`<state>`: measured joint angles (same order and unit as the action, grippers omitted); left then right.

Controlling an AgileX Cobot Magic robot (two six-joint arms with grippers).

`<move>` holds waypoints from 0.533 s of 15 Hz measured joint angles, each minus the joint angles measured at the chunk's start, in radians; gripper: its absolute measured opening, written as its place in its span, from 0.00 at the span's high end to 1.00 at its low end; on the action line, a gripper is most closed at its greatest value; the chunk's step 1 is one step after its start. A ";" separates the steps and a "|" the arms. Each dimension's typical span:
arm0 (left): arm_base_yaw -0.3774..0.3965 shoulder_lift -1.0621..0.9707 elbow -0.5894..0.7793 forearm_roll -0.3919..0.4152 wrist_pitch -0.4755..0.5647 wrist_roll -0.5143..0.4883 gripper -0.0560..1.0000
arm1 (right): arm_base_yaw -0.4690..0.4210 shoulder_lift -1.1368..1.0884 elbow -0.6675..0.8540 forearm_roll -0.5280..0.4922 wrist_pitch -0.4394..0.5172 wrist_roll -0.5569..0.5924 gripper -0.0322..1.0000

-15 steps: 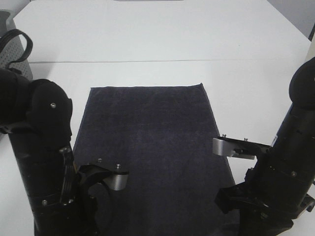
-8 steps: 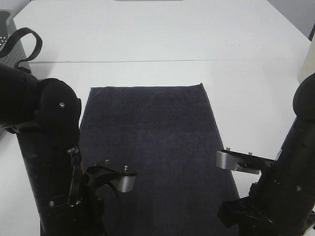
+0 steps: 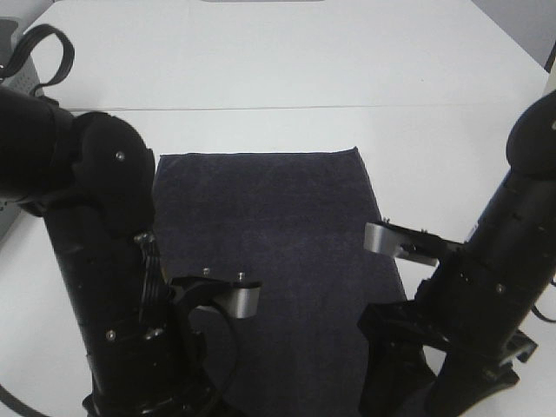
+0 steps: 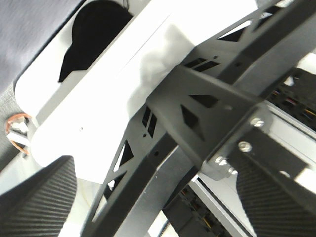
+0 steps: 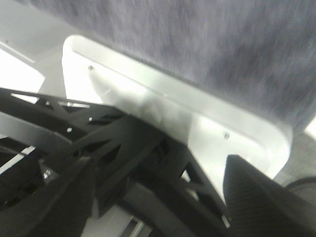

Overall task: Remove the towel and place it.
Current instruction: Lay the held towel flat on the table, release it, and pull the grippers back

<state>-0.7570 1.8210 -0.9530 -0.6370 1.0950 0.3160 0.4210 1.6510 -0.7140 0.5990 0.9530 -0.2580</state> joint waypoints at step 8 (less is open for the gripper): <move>0.366 0.001 -0.348 0.130 -0.036 0.053 0.16 | -0.346 0.043 -0.409 -0.108 0.122 -0.040 0.22</move>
<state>-0.3910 1.8220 -1.3010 -0.5070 1.0590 0.3690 0.0750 1.6940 -1.1230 0.4910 1.0750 -0.2980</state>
